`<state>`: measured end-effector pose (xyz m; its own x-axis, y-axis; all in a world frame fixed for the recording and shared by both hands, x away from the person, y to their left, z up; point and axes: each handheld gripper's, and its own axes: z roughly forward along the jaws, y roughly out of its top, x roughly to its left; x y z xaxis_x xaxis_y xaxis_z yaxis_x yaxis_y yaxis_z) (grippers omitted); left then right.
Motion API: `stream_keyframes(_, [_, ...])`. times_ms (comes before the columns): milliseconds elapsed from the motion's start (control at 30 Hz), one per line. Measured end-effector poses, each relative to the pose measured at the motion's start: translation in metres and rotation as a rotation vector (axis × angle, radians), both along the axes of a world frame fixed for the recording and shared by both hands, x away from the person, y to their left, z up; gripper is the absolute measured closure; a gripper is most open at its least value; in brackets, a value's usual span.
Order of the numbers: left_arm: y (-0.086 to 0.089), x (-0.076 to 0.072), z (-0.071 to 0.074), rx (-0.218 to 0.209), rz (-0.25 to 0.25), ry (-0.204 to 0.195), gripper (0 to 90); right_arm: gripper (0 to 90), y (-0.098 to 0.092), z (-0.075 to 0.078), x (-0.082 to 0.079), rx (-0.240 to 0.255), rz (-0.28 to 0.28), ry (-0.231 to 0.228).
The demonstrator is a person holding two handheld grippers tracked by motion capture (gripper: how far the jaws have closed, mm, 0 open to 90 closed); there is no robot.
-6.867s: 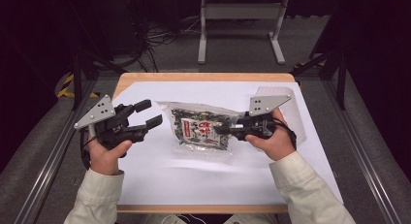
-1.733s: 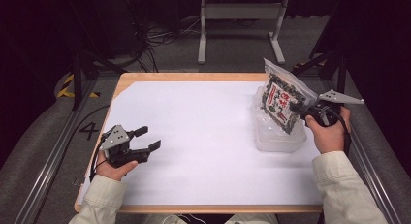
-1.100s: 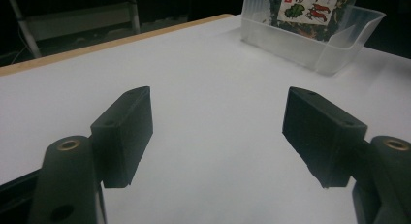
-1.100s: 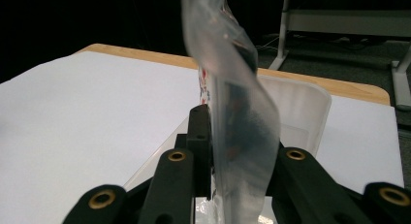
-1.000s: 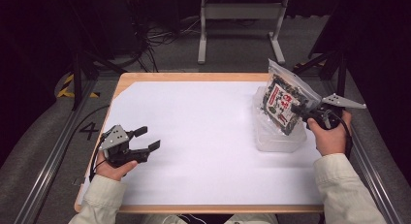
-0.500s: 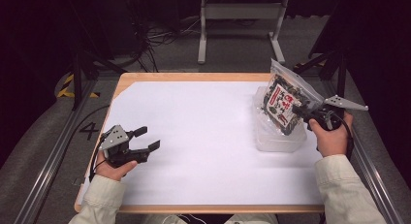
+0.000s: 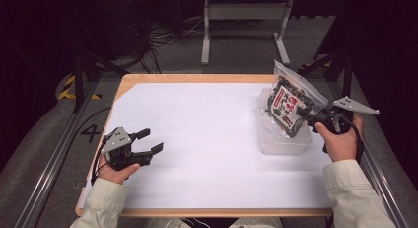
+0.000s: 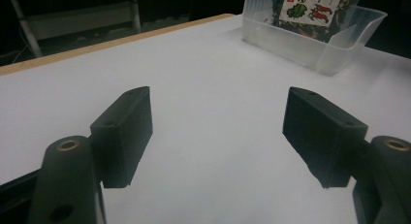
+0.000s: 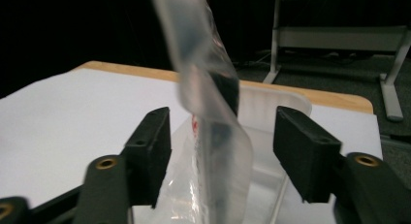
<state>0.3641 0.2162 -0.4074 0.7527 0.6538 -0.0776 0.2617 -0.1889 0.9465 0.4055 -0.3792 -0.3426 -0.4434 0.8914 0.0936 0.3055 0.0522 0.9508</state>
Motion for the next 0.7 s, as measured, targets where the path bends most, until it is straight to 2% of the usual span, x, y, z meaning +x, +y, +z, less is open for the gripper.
stream_keyframes(133, [0.0, 0.0, 0.0, 0.006, -0.001, -0.006, 27.1, 28.8, 0.0, 0.012, -0.005, -0.015, -0.005, -0.044])
stream_keyframes(233, [0.0, 0.0, 0.0, -0.008, 0.002, -0.001, 27.1, 27.7, -0.001, 0.023, -0.01, -0.018, -0.001, -0.077])
stream_keyframes(433, [-0.001, -0.003, 0.001, 0.002, -0.008, -0.006, 26.9, 26.5, 0.004, 0.055, -0.027, -0.033, 0.034, -0.172])
stream_keyframes(567, [-0.001, -0.005, 0.001, 0.0, -0.008, 0.0, 26.9, 25.7, 0.015, 0.078, -0.043, -0.039, 0.076, -0.263])
stream_keyframes(700, [0.0, -0.008, 0.0, -0.012, -0.01, -0.007, 27.4, 25.2, 0.036, 0.088, -0.061, -0.041, 0.162, -0.298])
